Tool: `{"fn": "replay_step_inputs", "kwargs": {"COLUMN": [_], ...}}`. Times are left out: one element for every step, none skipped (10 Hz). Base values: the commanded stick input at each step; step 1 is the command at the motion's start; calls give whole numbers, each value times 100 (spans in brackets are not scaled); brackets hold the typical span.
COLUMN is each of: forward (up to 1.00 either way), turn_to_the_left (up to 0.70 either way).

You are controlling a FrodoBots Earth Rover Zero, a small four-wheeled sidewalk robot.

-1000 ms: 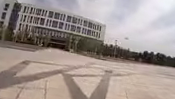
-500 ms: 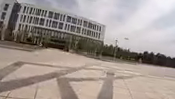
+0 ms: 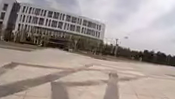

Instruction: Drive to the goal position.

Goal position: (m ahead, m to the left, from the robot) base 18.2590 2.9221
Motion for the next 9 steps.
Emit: {"fn": "replay_step_inputs", "kwargs": {"forward": [70, 70, 70, 70, 70, 70, 70, 70, 70], "turn_to_the_left": [0, 0, 0, 0, 0, 0, 0, 0, 0]}}
